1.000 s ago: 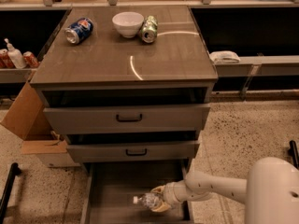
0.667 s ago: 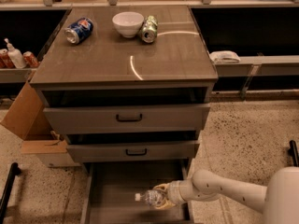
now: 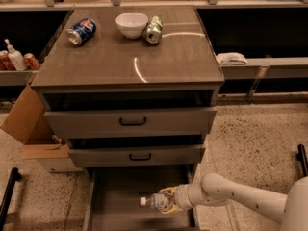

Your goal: Pick blue plastic bottle from bottom drawer and place on counter

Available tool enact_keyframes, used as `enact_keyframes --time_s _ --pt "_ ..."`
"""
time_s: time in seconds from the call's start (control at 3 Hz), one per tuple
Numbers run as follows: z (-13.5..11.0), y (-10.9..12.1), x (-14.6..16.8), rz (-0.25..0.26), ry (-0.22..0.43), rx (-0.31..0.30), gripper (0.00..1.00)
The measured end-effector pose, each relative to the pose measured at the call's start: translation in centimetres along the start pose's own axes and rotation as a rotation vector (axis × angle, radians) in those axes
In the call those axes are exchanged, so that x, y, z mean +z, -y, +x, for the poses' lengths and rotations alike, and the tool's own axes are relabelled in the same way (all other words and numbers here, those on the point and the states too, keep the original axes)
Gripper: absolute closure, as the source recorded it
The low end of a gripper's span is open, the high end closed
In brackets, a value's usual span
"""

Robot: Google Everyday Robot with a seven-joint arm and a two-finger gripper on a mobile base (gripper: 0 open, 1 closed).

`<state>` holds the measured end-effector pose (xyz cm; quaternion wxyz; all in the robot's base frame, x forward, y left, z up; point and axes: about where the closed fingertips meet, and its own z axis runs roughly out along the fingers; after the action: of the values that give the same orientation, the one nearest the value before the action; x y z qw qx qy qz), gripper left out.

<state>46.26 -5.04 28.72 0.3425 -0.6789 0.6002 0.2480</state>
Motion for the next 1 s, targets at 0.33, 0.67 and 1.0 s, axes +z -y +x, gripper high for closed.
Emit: enact_keyframes --time_s 0.33,0.67,1.0 --pt "-4.5 0.3 -4.4 0.019 0.037 -0.111 1.0" --pt "-10.0 1.3 -10.0 0.038 0.069 -0.247 1.0" --pt "-15.6 2.2 -14.9 0.049 0.08 -0.377 1.0"
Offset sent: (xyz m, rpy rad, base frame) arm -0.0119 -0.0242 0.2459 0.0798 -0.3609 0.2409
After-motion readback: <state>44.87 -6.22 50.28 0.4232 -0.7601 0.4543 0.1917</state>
